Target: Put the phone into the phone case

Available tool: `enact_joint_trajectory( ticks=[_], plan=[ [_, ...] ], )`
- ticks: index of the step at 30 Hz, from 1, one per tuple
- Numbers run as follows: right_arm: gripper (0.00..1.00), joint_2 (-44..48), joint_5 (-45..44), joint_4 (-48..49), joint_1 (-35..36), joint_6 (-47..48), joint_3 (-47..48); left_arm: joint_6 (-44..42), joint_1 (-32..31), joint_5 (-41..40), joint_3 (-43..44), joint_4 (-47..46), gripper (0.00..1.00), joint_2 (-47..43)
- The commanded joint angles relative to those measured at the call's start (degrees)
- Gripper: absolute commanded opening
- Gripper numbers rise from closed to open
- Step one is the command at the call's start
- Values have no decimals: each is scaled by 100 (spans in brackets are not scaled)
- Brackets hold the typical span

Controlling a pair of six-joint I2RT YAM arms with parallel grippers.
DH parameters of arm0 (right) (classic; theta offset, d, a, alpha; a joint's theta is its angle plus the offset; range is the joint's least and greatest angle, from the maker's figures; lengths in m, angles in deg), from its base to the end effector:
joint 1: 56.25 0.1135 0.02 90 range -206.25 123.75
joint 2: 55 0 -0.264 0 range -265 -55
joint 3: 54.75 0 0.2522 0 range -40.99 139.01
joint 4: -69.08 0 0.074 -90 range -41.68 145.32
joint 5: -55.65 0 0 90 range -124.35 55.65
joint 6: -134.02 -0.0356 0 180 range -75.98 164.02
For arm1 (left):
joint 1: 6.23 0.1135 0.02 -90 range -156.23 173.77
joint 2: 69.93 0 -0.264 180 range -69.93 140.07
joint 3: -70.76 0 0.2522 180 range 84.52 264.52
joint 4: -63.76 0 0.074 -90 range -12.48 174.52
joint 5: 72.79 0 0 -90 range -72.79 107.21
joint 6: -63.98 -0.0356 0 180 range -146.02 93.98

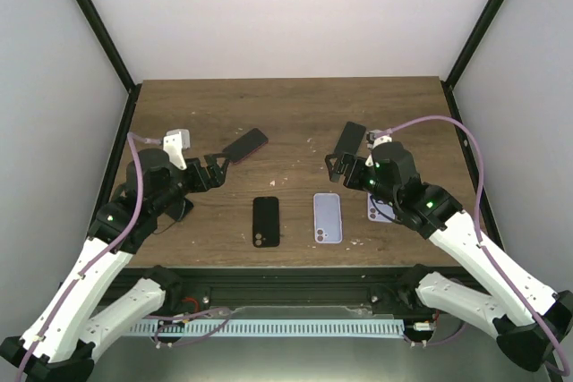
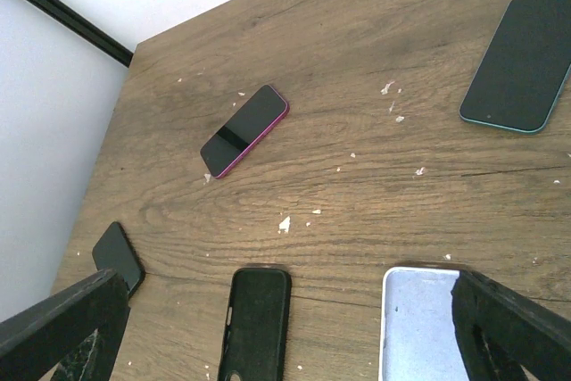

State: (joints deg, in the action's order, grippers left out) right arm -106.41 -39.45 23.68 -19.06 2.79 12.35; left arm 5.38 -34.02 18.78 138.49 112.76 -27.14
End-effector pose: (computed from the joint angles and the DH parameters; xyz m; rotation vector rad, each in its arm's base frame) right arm 0.1558 0.1143 0.3338 0.1327 2.1690 0.7225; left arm 0.1367 -0.0731 0.3545 -0.0465 2.0576 -0.6838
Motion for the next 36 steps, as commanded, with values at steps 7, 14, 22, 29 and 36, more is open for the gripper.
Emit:
enact_joint_trajectory(
  ticks=[7, 14, 22, 29, 36],
  plan=[
    [100, -155, -105, 201, -53, -82, -79, -42, -24, -198, -113, -70, 100, -130],
    [100, -1037, -502, 407, -249, 102, 149, -68, -17, -59, -321, -91, 100, 23],
    [82, -2906, -630, 667, -1163, 774, 748, -106, -27, -104, -543, -26, 98, 303],
    [72, -4381, -408, 892, -1745, 900, 1441, -445, -24, -67, -879, -153, 98, 100],
    [92, -5490, -574, 656, -2027, 703, 2293, -494, -20, 39, -1103, -236, 97, -129]
  ],
)
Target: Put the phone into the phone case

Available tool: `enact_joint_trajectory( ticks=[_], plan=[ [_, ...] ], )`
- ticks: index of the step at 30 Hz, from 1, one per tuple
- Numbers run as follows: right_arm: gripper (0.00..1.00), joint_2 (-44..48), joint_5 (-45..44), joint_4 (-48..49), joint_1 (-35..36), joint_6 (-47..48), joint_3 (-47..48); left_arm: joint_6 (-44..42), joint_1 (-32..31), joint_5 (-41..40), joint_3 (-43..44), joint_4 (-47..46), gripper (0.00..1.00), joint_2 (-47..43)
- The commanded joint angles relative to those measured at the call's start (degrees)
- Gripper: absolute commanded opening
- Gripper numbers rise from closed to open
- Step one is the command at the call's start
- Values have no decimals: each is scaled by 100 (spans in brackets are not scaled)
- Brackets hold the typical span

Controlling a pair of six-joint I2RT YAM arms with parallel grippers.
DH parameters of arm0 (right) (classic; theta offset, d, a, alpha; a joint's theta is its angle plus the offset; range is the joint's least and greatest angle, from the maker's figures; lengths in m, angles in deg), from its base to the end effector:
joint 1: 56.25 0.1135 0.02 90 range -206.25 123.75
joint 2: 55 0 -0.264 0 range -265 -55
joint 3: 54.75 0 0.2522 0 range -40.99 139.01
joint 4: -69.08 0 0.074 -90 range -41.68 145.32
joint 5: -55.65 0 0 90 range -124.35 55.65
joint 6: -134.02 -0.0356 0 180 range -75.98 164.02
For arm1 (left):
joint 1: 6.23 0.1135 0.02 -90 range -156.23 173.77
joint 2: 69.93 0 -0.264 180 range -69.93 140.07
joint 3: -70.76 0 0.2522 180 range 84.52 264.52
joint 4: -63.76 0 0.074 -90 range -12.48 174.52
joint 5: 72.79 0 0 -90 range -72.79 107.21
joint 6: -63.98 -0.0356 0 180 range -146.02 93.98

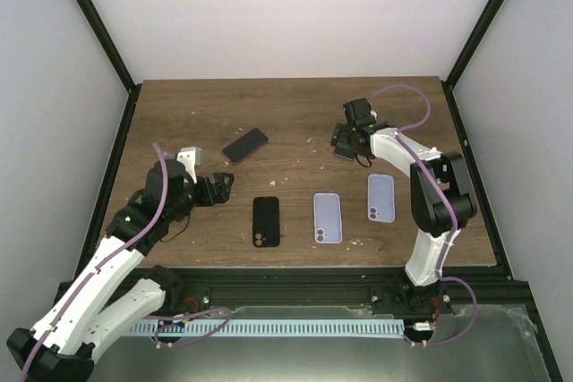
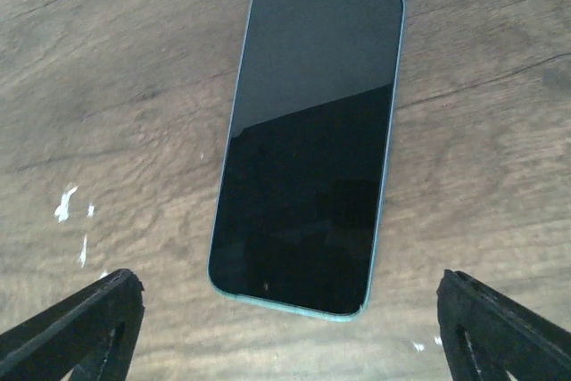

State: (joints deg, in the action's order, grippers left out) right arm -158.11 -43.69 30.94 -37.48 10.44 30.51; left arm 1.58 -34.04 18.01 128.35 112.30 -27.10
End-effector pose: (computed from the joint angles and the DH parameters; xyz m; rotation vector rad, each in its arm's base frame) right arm 0.3626 0.1171 0.2029 0.3895 2.5058 0.1561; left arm 0.1425 -0.0757 0.2963 0.0123 2.2166 -0.5642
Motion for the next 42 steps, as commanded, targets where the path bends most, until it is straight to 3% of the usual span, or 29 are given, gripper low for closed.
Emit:
enact_joint_trajectory(
  ticks=[1, 16, 29, 33, 42],
  plan=[
    [93, -400, -158, -53, -216, -61, 546, -94, -20, 160, -98, -196, 97, -139],
    [95, -1535, -517, -406, -305, 13, 1425, 78, -22, 484, -156, -112, 97, -53],
    [95, -1882, -489, -346, -337, 125, 1566, 141, -22, 534, -200, -86, 96, -47],
    [100, -1990, -515, -379, -324, 110, 1720, 138, -22, 535, -218, -95, 96, -47],
    [97, -2365, -683, -762, -337, -4, 2163, 108, -22, 536, -241, -104, 96, -47]
  ],
)
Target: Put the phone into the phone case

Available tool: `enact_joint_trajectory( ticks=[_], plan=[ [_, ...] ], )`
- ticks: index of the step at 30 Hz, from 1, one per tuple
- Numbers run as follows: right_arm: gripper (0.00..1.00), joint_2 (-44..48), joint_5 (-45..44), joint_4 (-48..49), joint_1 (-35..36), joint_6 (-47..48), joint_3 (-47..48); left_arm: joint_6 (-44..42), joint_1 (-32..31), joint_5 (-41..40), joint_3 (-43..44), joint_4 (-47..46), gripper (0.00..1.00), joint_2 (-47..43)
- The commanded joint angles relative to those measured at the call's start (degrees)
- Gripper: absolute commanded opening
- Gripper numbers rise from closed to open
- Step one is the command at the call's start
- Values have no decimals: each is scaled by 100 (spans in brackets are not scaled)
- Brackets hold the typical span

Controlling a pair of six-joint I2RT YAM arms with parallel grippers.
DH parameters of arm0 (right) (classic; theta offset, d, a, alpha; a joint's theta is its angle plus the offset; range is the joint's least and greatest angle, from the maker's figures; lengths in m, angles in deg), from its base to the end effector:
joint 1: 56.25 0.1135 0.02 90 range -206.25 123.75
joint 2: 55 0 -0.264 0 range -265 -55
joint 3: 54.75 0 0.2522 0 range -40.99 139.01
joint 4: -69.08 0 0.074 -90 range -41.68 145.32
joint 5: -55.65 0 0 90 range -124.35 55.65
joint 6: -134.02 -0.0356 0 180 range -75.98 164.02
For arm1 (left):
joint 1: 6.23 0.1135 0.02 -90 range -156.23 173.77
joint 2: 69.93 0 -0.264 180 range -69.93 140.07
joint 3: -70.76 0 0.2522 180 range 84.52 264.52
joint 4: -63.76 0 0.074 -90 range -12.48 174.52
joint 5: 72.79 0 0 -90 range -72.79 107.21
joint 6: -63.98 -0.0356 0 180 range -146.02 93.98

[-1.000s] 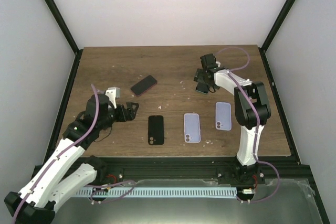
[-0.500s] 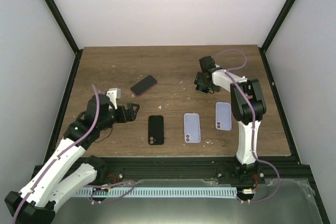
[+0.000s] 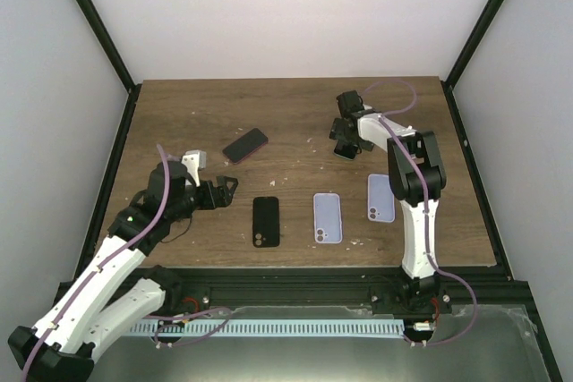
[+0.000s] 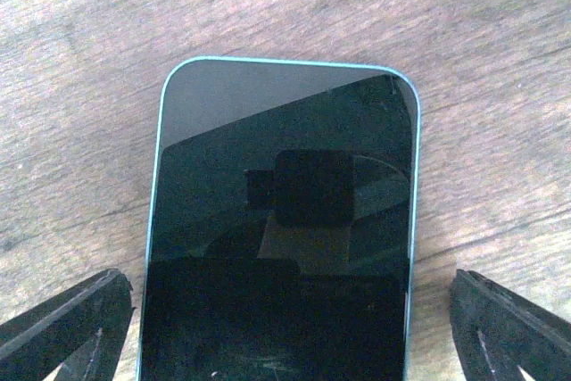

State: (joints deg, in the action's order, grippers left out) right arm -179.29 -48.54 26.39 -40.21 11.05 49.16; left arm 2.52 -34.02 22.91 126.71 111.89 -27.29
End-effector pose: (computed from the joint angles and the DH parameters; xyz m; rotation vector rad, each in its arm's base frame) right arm 0.4390 0.1171 0.1470 0.4618 2.5740 -0.0365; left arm 0.1408 -0.0782 0.2879 0.0439 2.2533 -0.6546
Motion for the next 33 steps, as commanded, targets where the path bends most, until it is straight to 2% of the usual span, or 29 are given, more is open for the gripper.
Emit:
enact_joint_trajectory(
  ticks=[1, 9, 14, 26, 33],
  plan=[
    [96, -275, -231, -362, -59, -53, 323, 12, -23, 42, -86, -55, 96, -27],
    [83, -168, -74, -267, -31, 272, 136, -21, -24, 54, -135, -122, 96, -5],
    [79, -46, -49, -206, 112, 614, -137, -32, -21, 79, -157, -158, 96, 32],
    [77, 730, 602, 60, 678, 1134, -1287, 103, -23, 113, -160, -150, 95, 376],
    [82, 974, 683, -5, 729, 1147, -1605, 318, -25, 603, -218, -233, 91, 974]
  ],
)
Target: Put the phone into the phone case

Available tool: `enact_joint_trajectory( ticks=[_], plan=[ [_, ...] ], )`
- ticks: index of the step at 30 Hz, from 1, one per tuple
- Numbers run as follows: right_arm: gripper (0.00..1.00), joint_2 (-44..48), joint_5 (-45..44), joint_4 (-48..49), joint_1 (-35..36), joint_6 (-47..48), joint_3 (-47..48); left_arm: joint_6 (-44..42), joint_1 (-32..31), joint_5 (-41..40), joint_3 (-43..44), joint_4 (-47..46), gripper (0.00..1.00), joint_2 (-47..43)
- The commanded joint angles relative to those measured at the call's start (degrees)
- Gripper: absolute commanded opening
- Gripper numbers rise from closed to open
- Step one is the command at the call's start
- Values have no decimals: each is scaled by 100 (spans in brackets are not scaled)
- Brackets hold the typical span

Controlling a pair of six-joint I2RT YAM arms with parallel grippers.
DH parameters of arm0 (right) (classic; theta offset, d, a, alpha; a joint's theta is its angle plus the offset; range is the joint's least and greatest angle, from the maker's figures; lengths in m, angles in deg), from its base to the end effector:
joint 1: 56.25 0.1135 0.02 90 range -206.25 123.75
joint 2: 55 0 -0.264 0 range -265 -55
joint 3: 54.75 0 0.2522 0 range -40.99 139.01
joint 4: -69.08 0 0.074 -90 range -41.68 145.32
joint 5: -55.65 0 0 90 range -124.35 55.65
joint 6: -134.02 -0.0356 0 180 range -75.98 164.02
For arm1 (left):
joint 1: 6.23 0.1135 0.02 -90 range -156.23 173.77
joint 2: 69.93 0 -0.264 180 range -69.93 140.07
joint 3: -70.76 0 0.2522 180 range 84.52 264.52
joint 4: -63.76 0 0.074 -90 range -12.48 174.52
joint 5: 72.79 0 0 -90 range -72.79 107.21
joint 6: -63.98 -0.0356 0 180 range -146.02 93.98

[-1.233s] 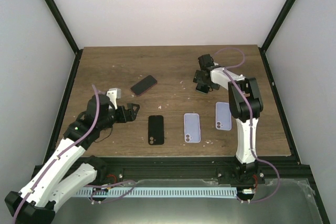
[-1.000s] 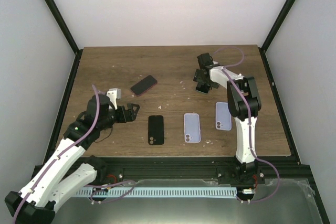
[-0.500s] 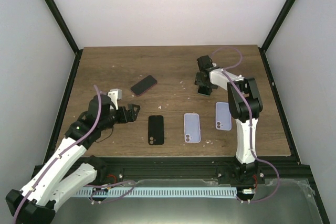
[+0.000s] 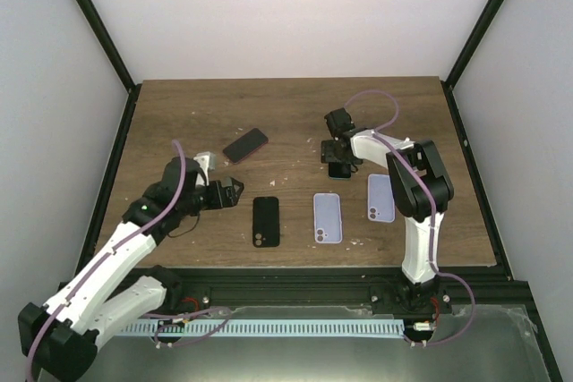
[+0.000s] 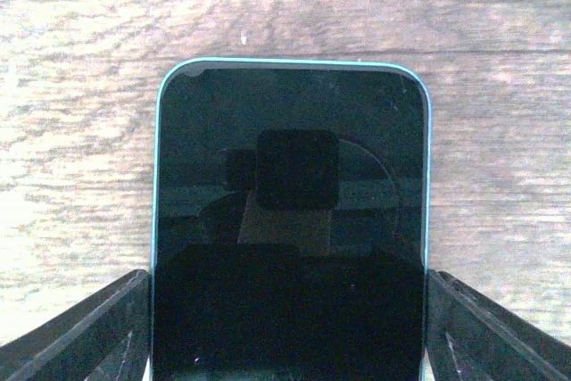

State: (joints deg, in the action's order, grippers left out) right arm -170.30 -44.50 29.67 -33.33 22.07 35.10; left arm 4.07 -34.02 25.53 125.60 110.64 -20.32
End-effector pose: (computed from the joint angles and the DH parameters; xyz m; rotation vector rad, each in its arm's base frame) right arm 0.3772 0.1527 0.1451 0.0303 2.6704 0.0080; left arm 0.1583 -0.0893 0.2650 0.0300 2.3863 -0.6699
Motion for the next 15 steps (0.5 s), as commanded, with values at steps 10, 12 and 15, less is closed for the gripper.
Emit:
enact_joint_trajectory(
  ticks=[10, 12, 15],
  plan=[
    [85, 195, 284, -322, 72, 15, -433, 602, -42, 1412, -658, -1060, 79, 1525],
    [84, 173, 235, -324, 74, 16, -421, 639, -51, 1466, -746, -1238, 78, 1739],
    [82, 148, 155, -334, 79, 16, -388, 720, -72, 1570, -868, -1554, 76, 2039]
  ],
)
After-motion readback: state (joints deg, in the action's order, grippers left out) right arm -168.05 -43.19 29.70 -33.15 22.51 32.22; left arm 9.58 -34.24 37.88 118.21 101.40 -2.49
